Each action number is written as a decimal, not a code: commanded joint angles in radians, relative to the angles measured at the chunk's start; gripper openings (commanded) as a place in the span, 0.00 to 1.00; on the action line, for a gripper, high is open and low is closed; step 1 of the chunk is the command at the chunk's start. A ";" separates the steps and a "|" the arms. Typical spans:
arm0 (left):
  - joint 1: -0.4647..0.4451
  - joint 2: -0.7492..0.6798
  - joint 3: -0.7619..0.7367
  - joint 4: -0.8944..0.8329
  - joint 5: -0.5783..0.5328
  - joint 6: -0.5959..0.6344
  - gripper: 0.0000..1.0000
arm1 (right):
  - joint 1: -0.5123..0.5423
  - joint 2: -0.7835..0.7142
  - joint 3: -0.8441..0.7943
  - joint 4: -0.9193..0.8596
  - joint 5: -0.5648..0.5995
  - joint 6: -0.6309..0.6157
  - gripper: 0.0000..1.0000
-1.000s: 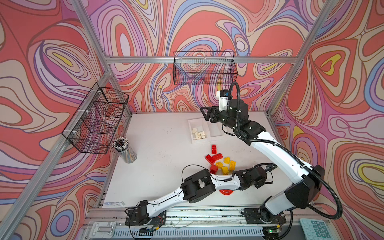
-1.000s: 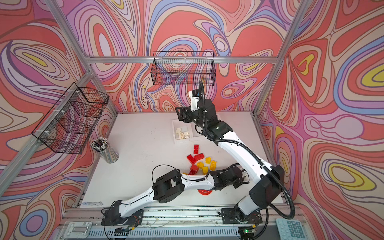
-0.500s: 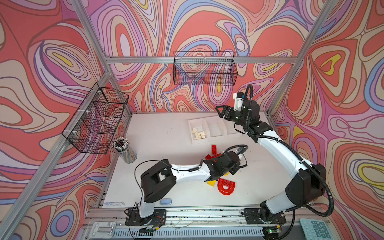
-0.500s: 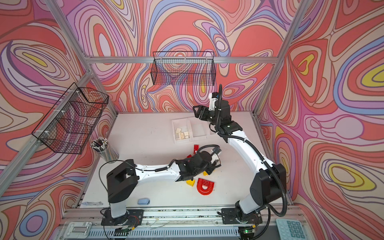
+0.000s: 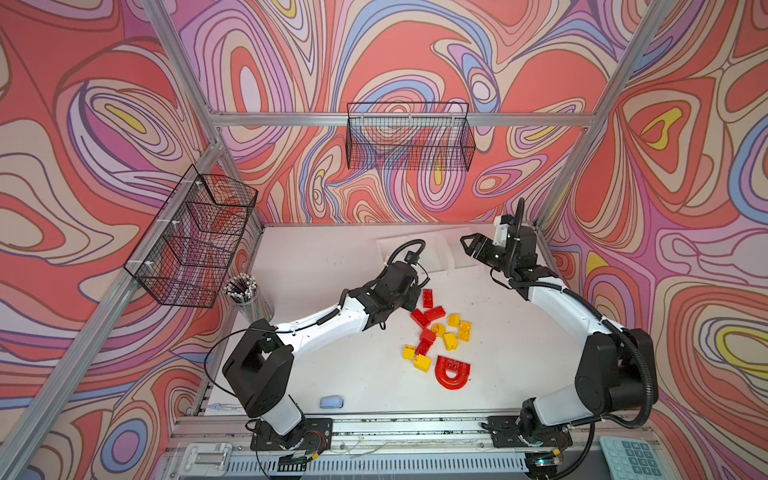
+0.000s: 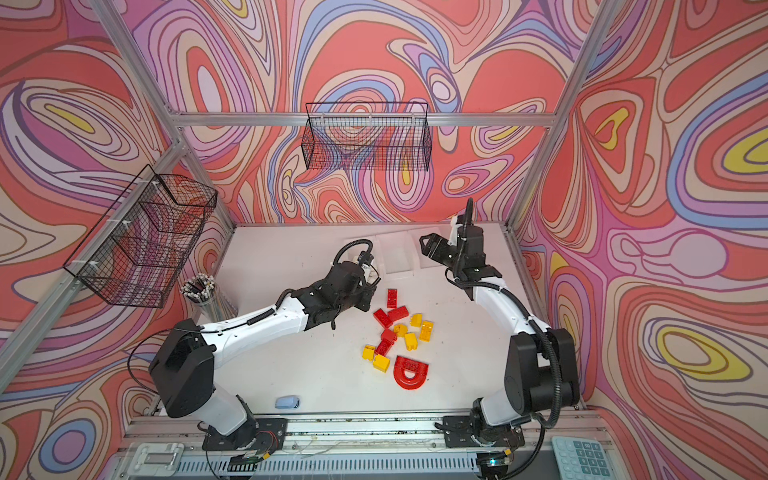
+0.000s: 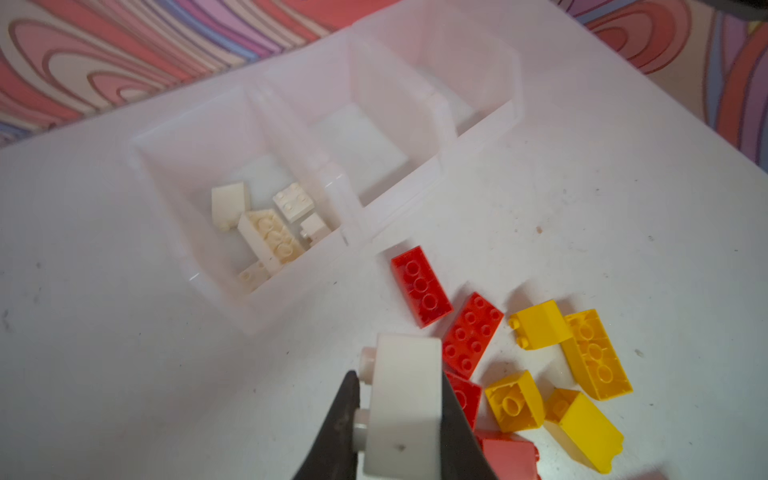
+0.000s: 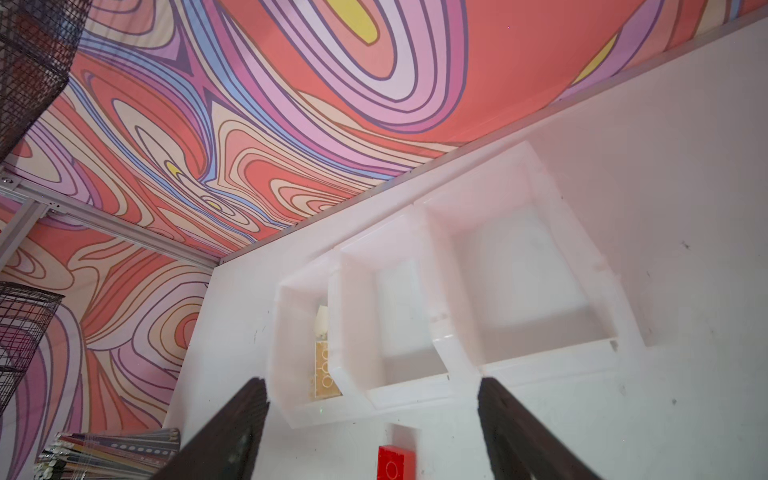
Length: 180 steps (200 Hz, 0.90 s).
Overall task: Sort the legos into containers by color
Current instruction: 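Carry the white brick over the tray compartment and drop it with the left gripper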
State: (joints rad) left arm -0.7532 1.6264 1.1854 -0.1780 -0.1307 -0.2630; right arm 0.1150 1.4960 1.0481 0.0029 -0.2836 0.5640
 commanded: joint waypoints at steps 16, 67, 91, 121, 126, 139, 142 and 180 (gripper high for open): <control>0.109 0.136 0.226 -0.268 0.099 -0.062 0.20 | 0.006 -0.093 -0.132 0.090 0.045 0.022 0.83; 0.184 0.365 0.522 -0.436 0.113 -0.108 0.17 | 0.017 -0.215 -0.265 0.124 0.053 0.022 0.83; 0.200 0.467 0.656 -0.507 0.122 -0.107 0.18 | 0.040 -0.245 -0.293 0.095 0.068 -0.009 0.83; 0.217 0.540 0.761 -0.561 0.131 -0.107 0.32 | 0.046 -0.272 -0.331 0.086 0.059 -0.021 0.83; 0.218 0.541 0.763 -0.558 0.129 -0.106 0.35 | 0.046 -0.275 -0.336 0.084 0.061 -0.024 0.83; 0.219 0.537 0.764 -0.554 0.124 -0.101 0.45 | 0.054 -0.282 -0.345 0.079 0.066 -0.030 0.83; 0.219 0.534 0.764 -0.553 0.124 -0.101 0.47 | 0.056 -0.283 -0.345 0.076 0.067 -0.032 0.83; 0.221 0.477 0.766 -0.580 0.103 -0.097 0.66 | 0.110 -0.257 -0.351 0.046 0.123 -0.072 0.83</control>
State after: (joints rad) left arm -0.5373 2.1635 1.9282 -0.6922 -0.0116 -0.3561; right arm 0.1833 1.2320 0.7040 0.0807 -0.2138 0.5346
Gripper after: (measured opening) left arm 0.609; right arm 0.829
